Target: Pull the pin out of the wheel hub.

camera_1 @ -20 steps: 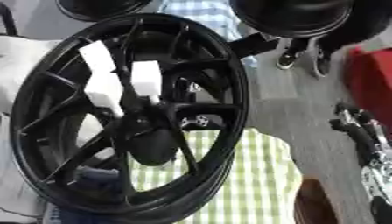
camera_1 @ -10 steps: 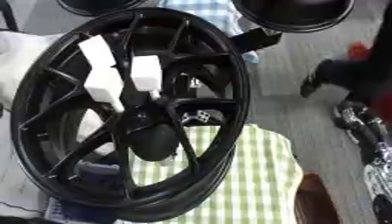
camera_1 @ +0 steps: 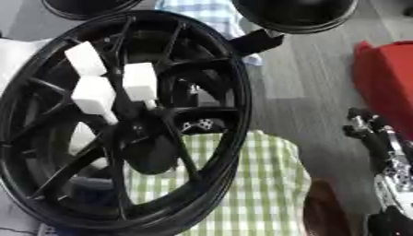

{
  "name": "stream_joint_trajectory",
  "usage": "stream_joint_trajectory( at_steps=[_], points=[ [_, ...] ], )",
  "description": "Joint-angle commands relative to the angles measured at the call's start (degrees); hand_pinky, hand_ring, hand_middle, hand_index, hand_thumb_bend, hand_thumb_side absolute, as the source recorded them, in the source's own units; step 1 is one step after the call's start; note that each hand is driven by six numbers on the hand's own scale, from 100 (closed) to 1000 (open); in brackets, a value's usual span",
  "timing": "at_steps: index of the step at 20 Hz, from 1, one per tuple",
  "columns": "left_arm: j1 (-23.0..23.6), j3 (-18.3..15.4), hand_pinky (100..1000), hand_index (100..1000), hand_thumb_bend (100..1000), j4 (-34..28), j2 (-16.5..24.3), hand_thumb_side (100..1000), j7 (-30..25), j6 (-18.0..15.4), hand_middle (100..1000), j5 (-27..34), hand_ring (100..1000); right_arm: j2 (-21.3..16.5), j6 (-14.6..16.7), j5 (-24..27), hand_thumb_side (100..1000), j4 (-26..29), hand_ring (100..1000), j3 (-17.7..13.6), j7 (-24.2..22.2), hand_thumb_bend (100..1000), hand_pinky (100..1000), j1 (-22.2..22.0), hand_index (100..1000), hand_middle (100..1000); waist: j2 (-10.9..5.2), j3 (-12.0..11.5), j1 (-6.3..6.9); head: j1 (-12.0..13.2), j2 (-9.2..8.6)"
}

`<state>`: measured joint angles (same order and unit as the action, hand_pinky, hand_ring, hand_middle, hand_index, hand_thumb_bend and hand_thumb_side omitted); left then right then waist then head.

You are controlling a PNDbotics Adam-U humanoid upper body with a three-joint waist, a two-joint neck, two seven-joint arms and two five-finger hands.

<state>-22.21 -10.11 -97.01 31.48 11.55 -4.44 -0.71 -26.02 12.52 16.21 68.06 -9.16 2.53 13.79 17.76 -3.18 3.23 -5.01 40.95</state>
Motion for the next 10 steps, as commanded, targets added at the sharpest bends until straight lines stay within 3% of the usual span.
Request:
stream_joint_trajectory(
  at_steps=[1,5,10],
  points=[
    [-2.8,1.5,746,771,772,-4.6,10.7,440,-9.6,2.2,616,-3.4,766,-2.2,0.0,-0.4,497,1.3,616,-0.6,0.3,265,686,-0.1,744,647,-0.69,0.0,0.09,-0.7,-0.54],
    [-6.5,5.4,750,775,763,-7.4,21.7,456,-23.2,3.5,624,-4.7,762,-2.4,-0.1,-0.7,499,1.3,615,-0.6,0.3,264,685,-0.3,745,647,-0.61,0.2,0.54,-1.2,-0.5],
    [-8.9,10.5,759,778,735,-11.8,32.5,454,-32.5,6.2,638,-0.8,765,-2.8,-0.1,-1.1,501,1.4,615,-0.5,0.2,262,685,-0.4,745,647,-0.51,0.4,1.1,-1.8,-0.55]
  ],
)
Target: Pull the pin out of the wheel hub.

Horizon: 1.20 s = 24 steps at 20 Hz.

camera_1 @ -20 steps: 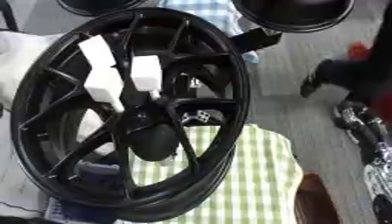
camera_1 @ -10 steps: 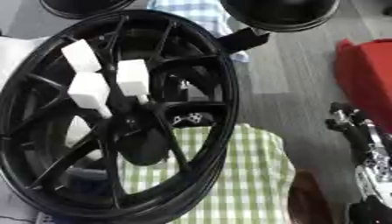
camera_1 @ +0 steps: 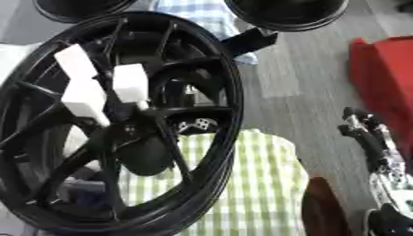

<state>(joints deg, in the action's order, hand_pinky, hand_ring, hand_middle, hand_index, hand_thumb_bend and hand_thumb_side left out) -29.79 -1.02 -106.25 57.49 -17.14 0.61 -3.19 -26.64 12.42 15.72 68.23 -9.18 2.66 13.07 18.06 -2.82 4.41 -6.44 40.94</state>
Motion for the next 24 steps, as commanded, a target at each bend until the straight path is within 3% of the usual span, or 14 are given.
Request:
stream_joint_trajectory(
  at_steps=[1,9,15,24],
  points=[
    [-1.8,2.2,760,779,732,-3.4,7.8,454,-5.2,1.8,640,2.4,767,-2.3,-0.1,-0.7,501,1.2,615,-0.4,0.0,262,685,0.3,745,647,-0.83,0.0,-0.01,-0.5,-0.59],
    [-5.3,7.8,765,838,716,-8.2,12.2,478,-13.1,6.1,700,8.3,785,-2.7,-0.1,-1.4,503,1.4,615,-0.3,-0.1,261,685,0.0,745,647,-0.73,0.1,0.42,-0.4,-0.61],
    [-6.0,8.4,760,862,730,-8.3,12.2,450,-14.6,6.5,724,9.7,794,-2.7,-0.2,-1.5,501,1.5,616,-0.3,-0.2,263,686,0.1,745,647,-0.64,0.1,0.41,0.0,-0.7],
    [-5.4,13.1,765,862,746,-8.3,12.7,428,-14.2,6.3,757,11.3,818,-2.0,0.3,-1.5,497,4.7,616,-0.3,-0.7,255,686,-1.9,745,648,-0.97,-0.7,-2.13,3.4,-0.84]
  ],
)
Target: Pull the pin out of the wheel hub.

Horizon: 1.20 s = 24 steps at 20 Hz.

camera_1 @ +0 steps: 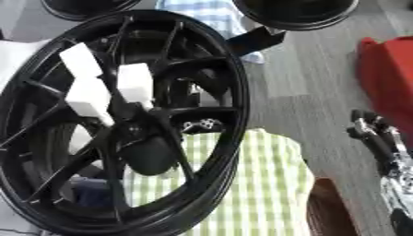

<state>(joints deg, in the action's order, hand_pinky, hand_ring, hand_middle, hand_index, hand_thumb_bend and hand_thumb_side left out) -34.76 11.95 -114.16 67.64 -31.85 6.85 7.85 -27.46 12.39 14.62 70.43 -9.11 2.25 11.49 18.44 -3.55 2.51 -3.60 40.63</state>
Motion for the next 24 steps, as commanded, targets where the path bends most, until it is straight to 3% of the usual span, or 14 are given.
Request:
stream_joint_trajectory(
  at_steps=[1,2,11,17,24],
  points=[
    [-0.5,0.5,765,862,747,-0.4,2.6,427,0.7,0.1,756,0.3,818,-1.3,0.3,-0.5,525,3.2,616,-0.5,-0.3,291,686,-0.6,745,648,-1.39,0.1,-0.45,0.6,-0.47],
    [-0.8,0.8,765,861,749,-0.4,2.5,425,0.9,0.1,756,0.3,819,-1.4,0.4,-0.6,495,4.0,616,-0.6,-0.3,253,686,-1.0,745,648,-1.43,0.2,-0.67,0.5,-0.38],
    [-6.6,5.1,766,859,743,-0.4,0.7,405,-1.4,-0.2,768,-1.1,822,-1.7,-0.4,-1.7,495,7.6,616,-0.4,-0.3,248,686,-2.5,746,648,-1.74,0.4,-1.53,-1.3,0.3],
    [-11.0,8.1,764,857,722,-0.4,-2.1,381,-3.1,2.7,766,-2.4,825,-1.8,-0.6,-2.1,495,8.6,616,-0.1,-0.6,248,686,-2.8,746,648,-1.56,0.9,-1.34,-2.4,-0.04],
    [-13.6,9.7,754,846,723,-0.4,-5.0,347,-2.3,6.1,748,-2.3,807,-1.8,-0.8,-2.7,499,9.6,616,0.2,-0.9,246,685,-2.5,746,648,-0.05,1.4,-0.54,-2.4,-1.15]
  ],
)
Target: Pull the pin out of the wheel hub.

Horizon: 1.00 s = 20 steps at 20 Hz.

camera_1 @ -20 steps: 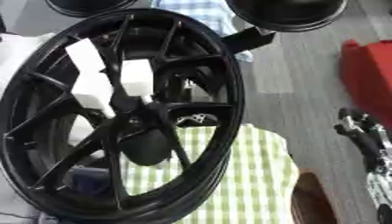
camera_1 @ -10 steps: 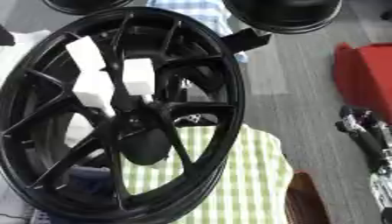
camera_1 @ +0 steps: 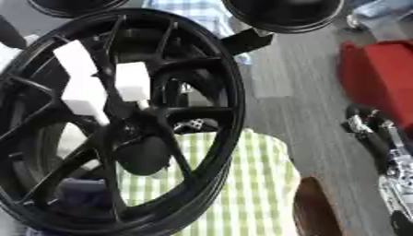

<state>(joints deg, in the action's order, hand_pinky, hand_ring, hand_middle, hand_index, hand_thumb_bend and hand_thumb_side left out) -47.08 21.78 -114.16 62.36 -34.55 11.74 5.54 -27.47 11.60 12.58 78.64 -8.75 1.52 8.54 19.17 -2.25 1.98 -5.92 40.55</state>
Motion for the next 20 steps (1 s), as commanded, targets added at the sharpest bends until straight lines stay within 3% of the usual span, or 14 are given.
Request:
stream_joint_trajectory(
  at_steps=[1,7,12,20],
  points=[
    [-1.6,0.0,754,846,723,-0.4,-0.2,345,0.5,1.6,748,0.0,802,-1.7,-0.1,-0.8,483,1.5,616,-0.1,-0.2,237,685,0.4,746,648,-0.57,0.2,0.09,0.0,-1.2],
    [-3.5,1.0,747,841,716,-0.4,-3.1,317,0.9,4.4,743,-0.3,789,-1.4,-0.3,-1.0,503,1.5,616,0.2,-0.3,245,685,0.7,746,647,0.2,0.5,0.47,0.2,-2.07],
    [-4.1,2.1,752,840,710,-0.4,-5.0,297,1.0,7.4,759,-0.8,838,-1.2,-0.3,-1.1,504,1.4,616,0.4,-0.4,245,685,0.9,746,647,0.59,0.6,0.68,0.4,-2.52],
    [-4.7,3.3,740,831,705,-0.4,-7.6,239,1.7,11.8,745,-0.4,805,-0.9,-0.4,-1.3,507,1.3,616,0.5,-0.5,243,684,1.1,747,647,1.12,0.9,0.89,0.5,-2.5]
  ],
)
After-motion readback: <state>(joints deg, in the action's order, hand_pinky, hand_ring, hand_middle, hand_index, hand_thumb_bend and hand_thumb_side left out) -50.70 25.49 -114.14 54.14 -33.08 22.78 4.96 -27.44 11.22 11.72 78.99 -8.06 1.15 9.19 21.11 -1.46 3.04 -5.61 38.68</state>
